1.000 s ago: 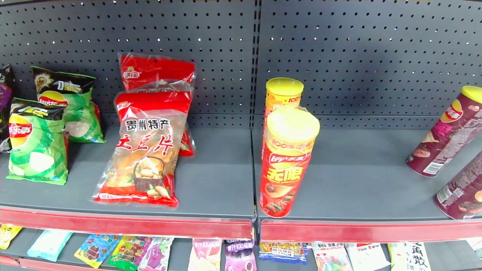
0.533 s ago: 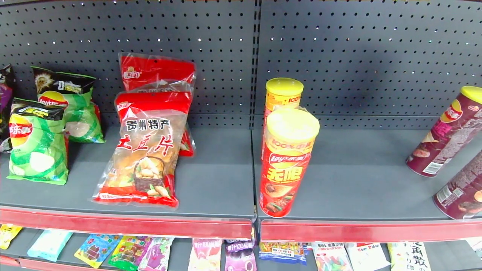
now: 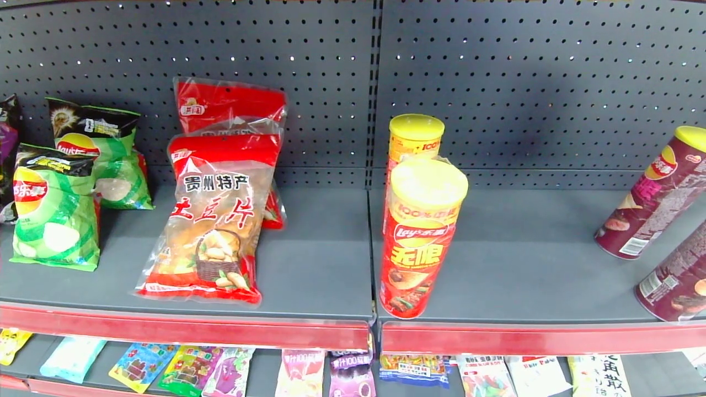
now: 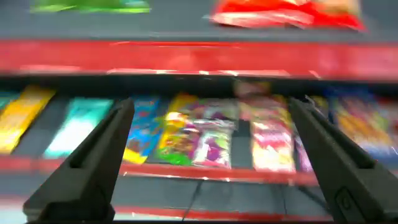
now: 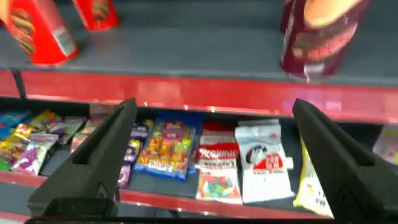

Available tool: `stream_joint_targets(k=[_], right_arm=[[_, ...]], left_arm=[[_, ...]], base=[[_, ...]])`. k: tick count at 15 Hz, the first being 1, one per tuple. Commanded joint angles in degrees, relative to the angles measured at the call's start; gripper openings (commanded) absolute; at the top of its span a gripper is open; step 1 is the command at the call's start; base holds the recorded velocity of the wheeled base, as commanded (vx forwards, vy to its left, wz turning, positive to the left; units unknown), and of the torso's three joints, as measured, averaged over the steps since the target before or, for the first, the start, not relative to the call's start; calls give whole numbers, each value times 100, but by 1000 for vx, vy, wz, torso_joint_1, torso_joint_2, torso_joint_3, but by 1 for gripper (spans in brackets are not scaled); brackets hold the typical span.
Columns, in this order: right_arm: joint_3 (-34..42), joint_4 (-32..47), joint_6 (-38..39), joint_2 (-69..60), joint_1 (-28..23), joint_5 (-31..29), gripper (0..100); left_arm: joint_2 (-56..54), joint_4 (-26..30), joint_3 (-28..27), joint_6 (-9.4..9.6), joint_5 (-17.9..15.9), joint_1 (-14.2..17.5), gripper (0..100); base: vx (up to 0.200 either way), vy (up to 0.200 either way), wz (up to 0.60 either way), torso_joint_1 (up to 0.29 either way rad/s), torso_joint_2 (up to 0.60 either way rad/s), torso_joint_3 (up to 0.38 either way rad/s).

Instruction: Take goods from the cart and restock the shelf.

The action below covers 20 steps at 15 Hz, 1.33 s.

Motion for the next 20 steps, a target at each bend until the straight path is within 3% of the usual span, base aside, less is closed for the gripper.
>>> stream_joint_targets(k=[1, 2, 3, 4, 5, 6, 8, 10, 11, 12, 13, 14, 20], right_arm=[[131, -6, -25, -12, -1, -602, 100], [157, 30, -51, -12, -1, -646, 100], [157, 30, -165, -12, -1, -576, 100], [157, 30, -183, -12, -1, -549, 100], [157, 30, -192, -12, -1, -514, 100], [157, 30, -200, -12, -1, -505, 100], [157, 30, -200, -12, -1, -505, 100], [157, 30, -192, -12, 7, -497, 100], [157, 30, -183, -12, -1, -505, 100], [157, 30, -192, -12, -1, -497, 100], [157, 30, -183, -12, -1, -497, 100], [157, 30, -183, -12, -1, -497, 100], [157, 30, -183, -12, 7, -497, 100]], left_arm=[[35, -23, 19, -114, 102, -5, 100], [35, -23, 19, -105, 67, -5, 100], [35, -32, 37, 36, -144, -5, 100], [35, -146, 107, 264, -900, -5, 100], [35, -489, 265, 326, -1638, -5, 100], [35, -797, 397, 326, -1841, -5, 100], [35, -858, 432, 255, -1893, -5, 100], [27, -814, 520, 493, -1911, -5, 100], [35, -814, 520, 396, -1902, 4, 100], [79, -814, 529, 405, -1779, 285, 100], [53, -814, 529, 413, -1744, 847, 100], [-79, -814, 529, 396, -1744, 1173, 100], [-510, -814, 529, 431, -1726, 1146, 100]], base=[[0, 0, 0, 0, 0, 0], [0, 0, 0, 0, 0, 0], [0, 0, 0, 0, 0, 0], [0, 0, 0, 0, 0, 0], [0, 0, 0, 0, 0, 0], [0, 0, 0, 0, 0, 0], [0, 0, 0, 0, 0, 0], [0, 0, 0, 0, 0, 0], [0, 0, 0, 0, 0, 0], [0, 0, 0, 0, 0, 0], [0, 0, 0, 0, 0, 0], [0, 0, 0, 0, 0, 0], [0, 0, 0, 0, 0, 0]])
